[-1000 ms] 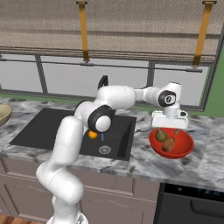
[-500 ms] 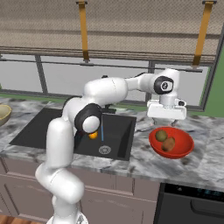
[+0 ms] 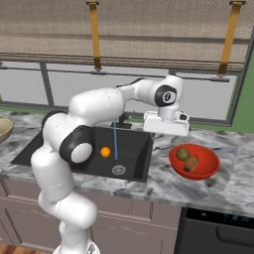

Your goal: Pick the potatos from the sink and place them in one bowl. Place the orange in the other bowl. Then turn off the sink faucet.

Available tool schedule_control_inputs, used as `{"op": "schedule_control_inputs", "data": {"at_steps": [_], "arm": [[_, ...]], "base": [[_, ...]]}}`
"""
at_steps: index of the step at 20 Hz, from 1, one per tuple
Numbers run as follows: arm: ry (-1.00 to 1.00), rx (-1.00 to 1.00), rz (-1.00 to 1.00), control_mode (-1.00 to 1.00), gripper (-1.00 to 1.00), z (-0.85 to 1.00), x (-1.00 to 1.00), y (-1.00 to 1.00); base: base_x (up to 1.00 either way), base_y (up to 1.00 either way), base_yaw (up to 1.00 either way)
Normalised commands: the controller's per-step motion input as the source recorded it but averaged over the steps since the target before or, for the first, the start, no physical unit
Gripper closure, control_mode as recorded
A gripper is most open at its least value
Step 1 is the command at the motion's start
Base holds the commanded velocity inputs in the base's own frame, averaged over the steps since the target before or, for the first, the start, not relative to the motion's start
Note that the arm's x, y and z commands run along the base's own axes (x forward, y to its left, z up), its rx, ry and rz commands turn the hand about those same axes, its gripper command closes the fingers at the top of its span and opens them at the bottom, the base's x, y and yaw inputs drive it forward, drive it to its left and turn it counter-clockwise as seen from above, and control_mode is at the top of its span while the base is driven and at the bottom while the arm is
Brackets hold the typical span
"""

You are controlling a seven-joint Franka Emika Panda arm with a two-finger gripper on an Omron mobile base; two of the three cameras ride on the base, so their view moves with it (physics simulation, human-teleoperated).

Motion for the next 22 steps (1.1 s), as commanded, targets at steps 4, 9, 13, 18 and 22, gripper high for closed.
{"op": "schedule_control_inputs", "data": {"at_steps": [4, 9, 13, 18, 22], "arm": [[-0.14, 0.00, 0.00, -1.00, -1.00, 0.03, -0.40, 1.00], [-0.12, 0.00, 0.00, -1.00, -1.00, 0.03, -0.33, 0.98], [-0.13, 0.01, 0.00, -1.00, -1.00, 0.00, -0.15, 0.93], [-0.11, 0.03, 0.00, -1.00, -1.00, 0.00, 0.00, 0.88], [-0.05, 0.04, 0.00, -1.00, -1.00, -0.05, 0.00, 0.89]], "base": [[0.00, 0.00, 0.00], [0.00, 0.00, 0.00], [0.00, 0.00, 0.00], [0.00, 0.00, 0.00], [0.00, 0.00, 0.00]]}}
